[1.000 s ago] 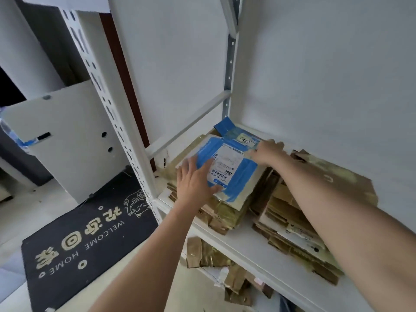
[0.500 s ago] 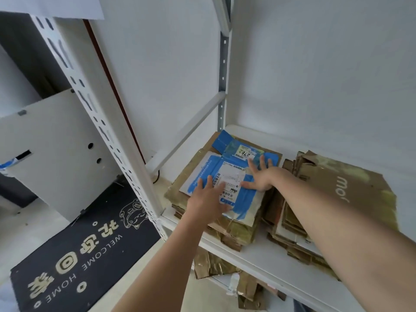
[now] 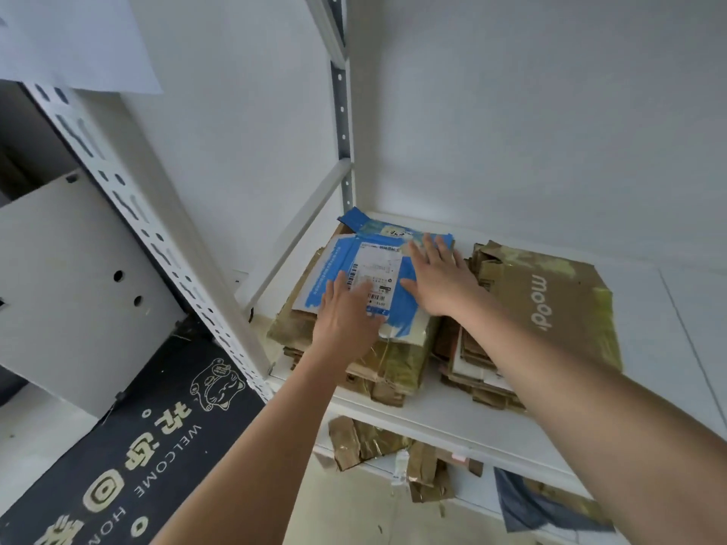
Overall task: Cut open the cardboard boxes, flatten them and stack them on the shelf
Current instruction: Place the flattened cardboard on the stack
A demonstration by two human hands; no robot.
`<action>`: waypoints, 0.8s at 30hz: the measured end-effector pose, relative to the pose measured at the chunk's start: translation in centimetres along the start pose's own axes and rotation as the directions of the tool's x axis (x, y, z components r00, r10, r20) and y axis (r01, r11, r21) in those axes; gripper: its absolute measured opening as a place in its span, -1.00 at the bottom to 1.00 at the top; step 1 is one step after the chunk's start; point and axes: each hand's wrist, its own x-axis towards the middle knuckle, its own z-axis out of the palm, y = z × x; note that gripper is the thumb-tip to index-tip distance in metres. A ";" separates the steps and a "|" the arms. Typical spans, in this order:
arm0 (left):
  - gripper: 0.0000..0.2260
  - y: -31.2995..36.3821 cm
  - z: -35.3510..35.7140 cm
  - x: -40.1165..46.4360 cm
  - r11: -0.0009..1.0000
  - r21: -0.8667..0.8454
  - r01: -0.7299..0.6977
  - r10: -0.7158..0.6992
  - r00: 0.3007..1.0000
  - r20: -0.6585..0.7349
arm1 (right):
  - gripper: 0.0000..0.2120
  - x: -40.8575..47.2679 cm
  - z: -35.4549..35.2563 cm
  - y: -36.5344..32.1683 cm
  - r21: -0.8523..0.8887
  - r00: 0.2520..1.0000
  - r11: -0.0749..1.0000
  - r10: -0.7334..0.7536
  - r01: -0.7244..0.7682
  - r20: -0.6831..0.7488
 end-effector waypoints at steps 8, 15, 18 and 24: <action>-0.43 8.7 -0.3 -2.1 0.989 0.008 -0.150 0.150 0.986 -0.074 | -0.34 -7.1 -2.5 6.4 -0.023 0.982 0.997 0.063 -0.069 -0.176; -0.45 21.6 5.8 -6.7 0.928 0.097 -0.359 0.363 0.932 -0.016 | -0.36 -18.6 -2.2 19.5 0.050 0.943 0.961 0.276 -0.271 -0.187; -0.54 27.7 9.9 -9.7 0.891 0.141 -0.432 0.427 0.902 0.064 | -0.38 -25.5 -0.8 26.2 0.089 0.916 0.932 0.362 -0.351 -0.173; -0.56 40.1 18.6 -16.5 0.780 0.243 -0.577 0.529 0.815 0.237 | -0.47 -39.2 2.9 38.8 0.139 0.842 0.847 0.529 -0.514 -0.108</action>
